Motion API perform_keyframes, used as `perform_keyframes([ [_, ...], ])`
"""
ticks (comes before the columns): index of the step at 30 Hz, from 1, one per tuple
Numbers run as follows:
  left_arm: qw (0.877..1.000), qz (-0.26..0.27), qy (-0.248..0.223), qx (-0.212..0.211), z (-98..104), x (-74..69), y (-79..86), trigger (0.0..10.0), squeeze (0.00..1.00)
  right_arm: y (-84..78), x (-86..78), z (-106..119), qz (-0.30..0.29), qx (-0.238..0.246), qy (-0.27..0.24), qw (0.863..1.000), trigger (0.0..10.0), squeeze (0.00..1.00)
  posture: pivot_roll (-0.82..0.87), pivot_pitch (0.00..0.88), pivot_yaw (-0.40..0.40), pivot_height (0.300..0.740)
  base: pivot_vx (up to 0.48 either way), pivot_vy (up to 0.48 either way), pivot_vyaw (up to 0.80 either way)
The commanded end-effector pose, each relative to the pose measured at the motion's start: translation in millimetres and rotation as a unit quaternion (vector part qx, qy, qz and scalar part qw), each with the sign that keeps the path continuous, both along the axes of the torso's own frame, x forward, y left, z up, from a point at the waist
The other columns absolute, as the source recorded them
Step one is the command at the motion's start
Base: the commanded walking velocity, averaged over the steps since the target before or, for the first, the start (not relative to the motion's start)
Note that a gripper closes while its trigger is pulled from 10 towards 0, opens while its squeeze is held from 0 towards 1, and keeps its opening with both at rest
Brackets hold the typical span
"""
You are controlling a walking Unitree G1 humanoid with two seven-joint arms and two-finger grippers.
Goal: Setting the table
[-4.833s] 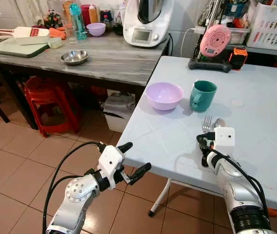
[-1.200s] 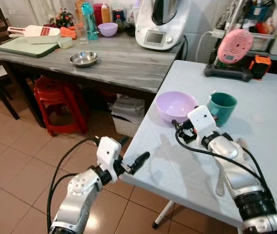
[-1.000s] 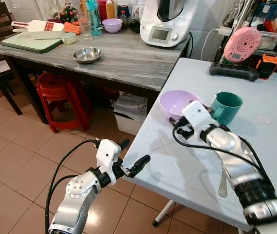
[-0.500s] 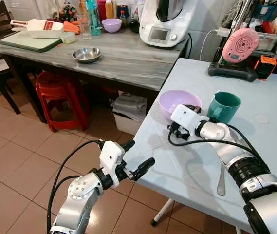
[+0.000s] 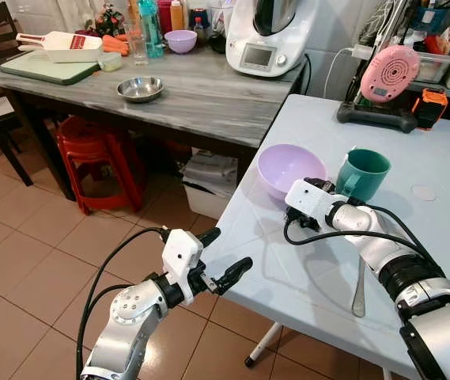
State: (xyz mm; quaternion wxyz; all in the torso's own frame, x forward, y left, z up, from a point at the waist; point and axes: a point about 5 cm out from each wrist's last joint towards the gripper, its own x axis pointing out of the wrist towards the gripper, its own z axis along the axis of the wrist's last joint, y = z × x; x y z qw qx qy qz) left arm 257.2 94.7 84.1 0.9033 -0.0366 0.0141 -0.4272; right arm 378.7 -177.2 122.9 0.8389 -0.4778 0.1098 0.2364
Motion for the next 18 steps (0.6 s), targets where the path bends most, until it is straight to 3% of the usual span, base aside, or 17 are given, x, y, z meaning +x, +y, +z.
perform_keyframes([
  [1,1.000,-0.005,-0.011,0.000,3.7,0.4,-0.7,10.0,0.00,-3.9,3.1,5.8,0.001,-0.015,-0.017,1.000,0.0,0.00,-0.01,0.000,0.003,0.740,0.000,0.000,0.00],
  [18,1.000,-0.006,-0.023,-0.007,7.1,1.1,-1.4,10.0,0.00,-9.1,4.2,8.1,0.005,-0.037,-0.037,0.999,0.0,0.00,0.00,0.000,0.001,0.740,0.000,0.000,0.00],
])
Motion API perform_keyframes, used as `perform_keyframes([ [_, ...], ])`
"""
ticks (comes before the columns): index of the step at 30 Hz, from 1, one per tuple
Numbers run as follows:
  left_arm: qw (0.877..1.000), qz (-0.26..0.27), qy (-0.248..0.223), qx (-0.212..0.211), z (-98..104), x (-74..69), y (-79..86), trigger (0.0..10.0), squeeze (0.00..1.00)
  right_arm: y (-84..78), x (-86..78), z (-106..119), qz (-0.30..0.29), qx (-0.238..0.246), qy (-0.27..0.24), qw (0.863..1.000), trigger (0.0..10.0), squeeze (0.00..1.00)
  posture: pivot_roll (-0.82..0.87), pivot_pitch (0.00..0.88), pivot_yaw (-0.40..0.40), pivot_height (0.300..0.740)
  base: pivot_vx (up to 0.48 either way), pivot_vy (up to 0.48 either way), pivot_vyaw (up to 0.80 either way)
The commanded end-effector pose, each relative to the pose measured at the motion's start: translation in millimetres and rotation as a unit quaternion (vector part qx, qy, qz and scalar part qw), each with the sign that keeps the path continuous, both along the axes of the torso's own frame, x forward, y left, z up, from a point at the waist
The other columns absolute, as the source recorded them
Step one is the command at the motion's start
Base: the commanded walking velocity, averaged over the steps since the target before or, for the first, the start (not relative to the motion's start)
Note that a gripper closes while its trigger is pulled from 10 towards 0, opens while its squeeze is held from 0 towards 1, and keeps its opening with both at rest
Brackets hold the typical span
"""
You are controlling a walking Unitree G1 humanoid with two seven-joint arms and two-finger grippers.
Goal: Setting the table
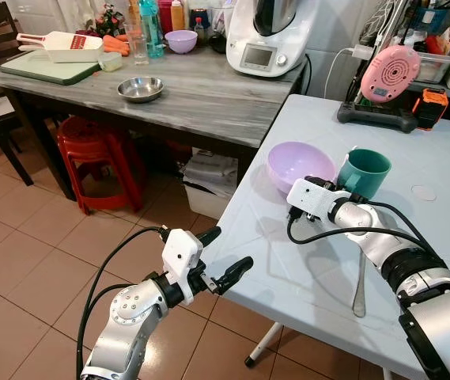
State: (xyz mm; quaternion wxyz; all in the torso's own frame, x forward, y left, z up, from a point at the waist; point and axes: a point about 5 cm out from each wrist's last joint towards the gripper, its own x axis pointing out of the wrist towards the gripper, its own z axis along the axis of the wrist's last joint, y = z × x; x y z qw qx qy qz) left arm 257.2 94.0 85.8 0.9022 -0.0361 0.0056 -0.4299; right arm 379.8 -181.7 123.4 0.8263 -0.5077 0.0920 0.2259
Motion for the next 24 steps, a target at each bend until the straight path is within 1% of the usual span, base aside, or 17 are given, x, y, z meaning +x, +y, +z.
perform_keyframes([
  [1,1.000,-0.003,-0.015,-0.004,5.5,1.1,-0.7,10.0,0.00,-4.6,3.1,7.6,-0.001,-0.009,-0.011,1.000,0.0,0.00,0.00,0.000,0.001,0.740,0.000,0.000,0.00],
  [7,1.000,0.008,-0.023,-0.003,6.8,4.7,0.8,10.0,0.00,-12.6,3.3,10.0,-0.012,-0.011,-0.017,1.000,0.0,0.00,0.00,0.000,-0.004,0.740,0.000,0.000,0.00],
  [12,1.000,0.008,-0.022,-0.002,6.3,4.2,0.1,10.0,0.00,-16.7,3.2,11.3,-0.014,-0.016,-0.020,1.000,0.0,0.00,0.00,0.000,-0.005,0.740,0.000,0.000,0.00],
  [19,1.000,0.010,-0.023,0.000,5.7,5.0,0.0,10.0,0.00,-16.0,3.9,12.9,-0.012,-0.016,-0.025,0.999,0.0,0.00,0.00,0.000,-0.002,0.740,0.000,0.000,0.00],
  [24,1.000,0.011,-0.025,0.004,5.5,6.2,0.1,10.0,0.00,-12.3,4.8,16.0,-0.001,-0.014,-0.037,0.999,0.0,0.00,0.00,0.000,-0.001,0.740,0.000,0.000,0.00],
])
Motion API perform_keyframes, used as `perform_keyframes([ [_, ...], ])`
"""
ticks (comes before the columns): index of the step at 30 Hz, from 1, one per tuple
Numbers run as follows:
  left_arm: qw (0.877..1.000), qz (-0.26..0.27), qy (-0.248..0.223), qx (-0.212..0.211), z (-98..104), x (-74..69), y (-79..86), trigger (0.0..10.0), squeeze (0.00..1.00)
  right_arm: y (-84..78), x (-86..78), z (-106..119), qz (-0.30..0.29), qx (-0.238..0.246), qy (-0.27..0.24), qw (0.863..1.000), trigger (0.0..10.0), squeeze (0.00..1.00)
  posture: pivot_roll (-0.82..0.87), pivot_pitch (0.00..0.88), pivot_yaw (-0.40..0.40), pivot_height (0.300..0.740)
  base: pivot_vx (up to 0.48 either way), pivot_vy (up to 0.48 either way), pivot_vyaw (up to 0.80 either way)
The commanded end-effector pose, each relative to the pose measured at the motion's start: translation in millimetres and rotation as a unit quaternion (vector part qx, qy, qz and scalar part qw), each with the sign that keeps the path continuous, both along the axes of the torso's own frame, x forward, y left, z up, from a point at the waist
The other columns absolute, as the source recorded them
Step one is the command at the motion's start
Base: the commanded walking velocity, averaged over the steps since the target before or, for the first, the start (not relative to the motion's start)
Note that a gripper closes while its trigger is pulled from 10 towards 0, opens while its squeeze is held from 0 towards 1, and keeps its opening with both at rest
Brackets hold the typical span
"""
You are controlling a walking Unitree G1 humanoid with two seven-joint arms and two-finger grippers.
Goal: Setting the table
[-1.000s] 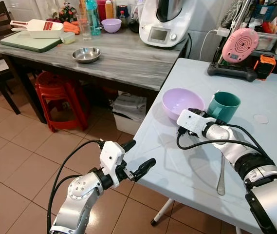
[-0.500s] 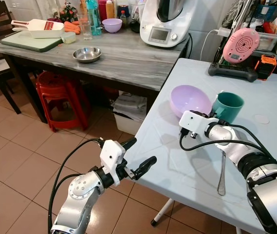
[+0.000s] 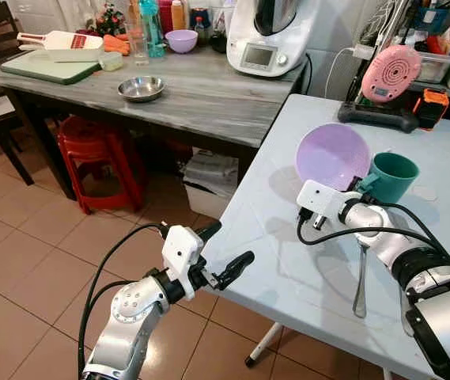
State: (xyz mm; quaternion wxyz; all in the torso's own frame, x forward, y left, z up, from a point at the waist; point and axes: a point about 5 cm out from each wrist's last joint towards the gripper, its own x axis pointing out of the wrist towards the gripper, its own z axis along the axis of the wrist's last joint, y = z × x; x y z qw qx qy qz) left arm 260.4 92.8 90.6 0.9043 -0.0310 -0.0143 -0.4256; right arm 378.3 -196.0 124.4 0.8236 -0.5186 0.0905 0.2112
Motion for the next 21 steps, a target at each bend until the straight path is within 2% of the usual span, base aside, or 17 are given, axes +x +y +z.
perform_keyframes([
  [1,1.000,0.010,-0.006,0.011,0.6,4.3,1.9,10.0,0.00,7.2,7.7,20.3,0.024,0.003,-0.041,0.999,0.0,0.00,0.00,0.000,0.000,0.740,0.000,0.000,0.00],
  [5,1.000,0.018,-0.006,0.012,0.6,6.3,3.1,10.0,0.00,15.6,10.2,29.6,0.041,0.028,-0.060,0.997,0.0,0.00,0.00,0.000,0.002,0.740,0.000,0.000,0.00],
  [6,1.000,0.020,-0.007,0.013,0.4,6.9,3.3,10.0,0.00,22.0,11.3,36.1,0.053,0.051,-0.073,0.995,0.0,0.00,0.00,0.000,-0.001,0.740,0.000,0.000,0.00],
  [8,1.000,0.022,-0.007,0.014,0.4,7.0,3.4,10.0,0.00,24.8,11.5,38.4,0.058,0.063,-0.078,0.993,0.0,0.00,0.00,0.000,-0.001,0.740,0.000,0.000,0.00],
  [9,0.999,0.031,-0.012,0.017,0.9,8.7,4.7,10.0,0.00,34.6,10.1,44.0,0.080,0.092,-0.097,0.988,0.0,0.00,0.00,0.000,0.001,0.740,0.000,0.000,0.00],
  [11,0.998,0.058,-0.019,0.019,2.5,13.0,8.1,10.0,0.00,41.9,7.4,47.7,0.097,0.119,-0.112,0.982,0.0,0.00,0.00,0.000,0.001,0.740,0.000,0.000,0.00],
  [13,0.993,0.114,-0.009,0.037,0.6,22.3,15.8,10.0,0.00,52.5,0.0,52.8,0.125,0.146,-0.140,0.971,0.0,0.00,0.00,0.000,-0.001,0.740,0.000,0.000,0.00],
  [14,0.993,0.114,-0.009,0.037,0.6,22.3,15.8,10.0,0.00,52.5,0.0,52.8,0.125,0.146,-0.140,0.971,0.0,0.00,0.00,0.000,-0.001,0.740,0.000,0.000,0.00],
  [15,0.986,0.158,0.000,0.046,-0.8,29.2,23.0,10.0,0.00,60.0,-8.8,55.0,0.124,0.194,-0.154,0.961,0.0,0.00,0.00,0.000,-0.002,0.740,0.000,0.000,0.00],
  [16,0.982,0.180,0.005,0.052,-1.5,32.5,27.2,10.0,0.00,63.5,-14.7,56.2,0.122,0.218,-0.161,0.955,0.0,0.00,0.00,0.000,-0.002,0.740,0.000,0.000,0.00],
  [17,0.982,0.180,0.005,0.052,-1.5,32.5,27.2,10.0,0.00,63.5,-14.7,56.2,0.122,0.218,-0.161,0.955,0.0,0.00,0.00,0.000,-0.002,0.740,0.000,0.000,0.00],
  [18,0.982,0.183,-0.001,0.048,0.0,32.9,28.5,10.0,0.00,66.0,-20.1,55.0,0.122,0.223,-0.166,0.953,2.8,0.00,0.00,0.000,-0.002,0.740,0.000,0.000,0.00],
  [19,0.982,0.186,-0.002,0.043,0.9,33.4,29.7,10.0,0.00,67.4,-25.8,54.0,0.114,0.233,-0.176,0.950,10.0,0.00,0.00,0.000,0.002,0.740,0.000,0.000,0.00],
  [21,0.981,0.191,0.004,0.029,1.7,34.3,31.3,10.0,0.00,68.1,-34.3,53.1,0.094,0.254,-0.187,0.944,10.0,0.00,0.00,0.000,0.006,0.740,0.000,0.000,0.00],
])
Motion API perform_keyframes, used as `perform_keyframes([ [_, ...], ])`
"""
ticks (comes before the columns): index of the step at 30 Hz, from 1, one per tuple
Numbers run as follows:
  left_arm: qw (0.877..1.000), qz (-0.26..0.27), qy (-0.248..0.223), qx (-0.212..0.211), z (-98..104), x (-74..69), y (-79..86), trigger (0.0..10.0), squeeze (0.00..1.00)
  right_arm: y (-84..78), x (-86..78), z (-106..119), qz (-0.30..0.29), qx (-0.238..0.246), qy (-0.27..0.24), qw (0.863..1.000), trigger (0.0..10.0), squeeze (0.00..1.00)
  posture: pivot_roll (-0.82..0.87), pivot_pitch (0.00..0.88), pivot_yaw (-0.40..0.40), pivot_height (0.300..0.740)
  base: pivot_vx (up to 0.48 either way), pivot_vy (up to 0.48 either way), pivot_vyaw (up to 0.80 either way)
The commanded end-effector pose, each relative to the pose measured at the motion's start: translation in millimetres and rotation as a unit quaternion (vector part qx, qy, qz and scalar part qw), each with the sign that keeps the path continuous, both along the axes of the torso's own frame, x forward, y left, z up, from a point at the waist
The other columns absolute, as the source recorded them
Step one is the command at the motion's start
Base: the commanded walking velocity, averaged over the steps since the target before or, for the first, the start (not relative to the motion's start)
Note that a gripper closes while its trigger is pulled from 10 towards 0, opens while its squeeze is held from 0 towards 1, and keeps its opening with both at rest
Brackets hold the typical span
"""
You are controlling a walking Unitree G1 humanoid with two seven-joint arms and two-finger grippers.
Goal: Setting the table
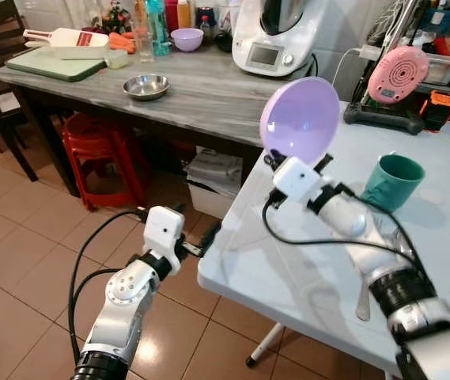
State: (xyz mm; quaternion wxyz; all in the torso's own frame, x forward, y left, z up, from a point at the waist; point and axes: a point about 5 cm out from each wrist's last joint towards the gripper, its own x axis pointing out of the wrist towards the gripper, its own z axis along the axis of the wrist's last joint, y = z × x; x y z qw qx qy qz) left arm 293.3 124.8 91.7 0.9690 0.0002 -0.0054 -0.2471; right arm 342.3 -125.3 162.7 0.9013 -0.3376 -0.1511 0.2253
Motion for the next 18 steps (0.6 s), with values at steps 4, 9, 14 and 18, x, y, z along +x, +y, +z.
perform_keyframes([
  [4,1.000,0.011,0.009,-0.025,2.6,4.8,1.9,10.0,0.00,0.4,-21.2,14.4,-0.045,0.074,-0.031,0.996,10.0,0.00,-0.01,0.000,0.008,0.740,0.000,0.000,0.00],
  [9,0.999,0.016,0.015,-0.047,3.3,7.4,0.5,10.0,0.00,-5.9,-38.4,6.2,-0.092,0.114,-0.015,0.989,10.0,0.00,-0.04,0.000,0.024,0.740,0.000,0.000,0.00],
  [14,0.998,0.019,0.018,-0.059,4.9,10.1,0.1,10.0,0.00,-11.4,-50.3,-7.4,-0.134,0.135,-0.001,0.982,10.0,0.00,-0.05,0.000,0.027,0.740,0.000,0.000,0.00],
  [18,0.998,0.013,0.016,-0.064,6.2,10.2,-0.9,10.0,0.00,-9.9,-57.3,-17.7,-0.145,0.144,0.022,0.979,10.0,0.00,-0.04,0.000,0.027,0.740,0.000,0.062,-0.78],
])
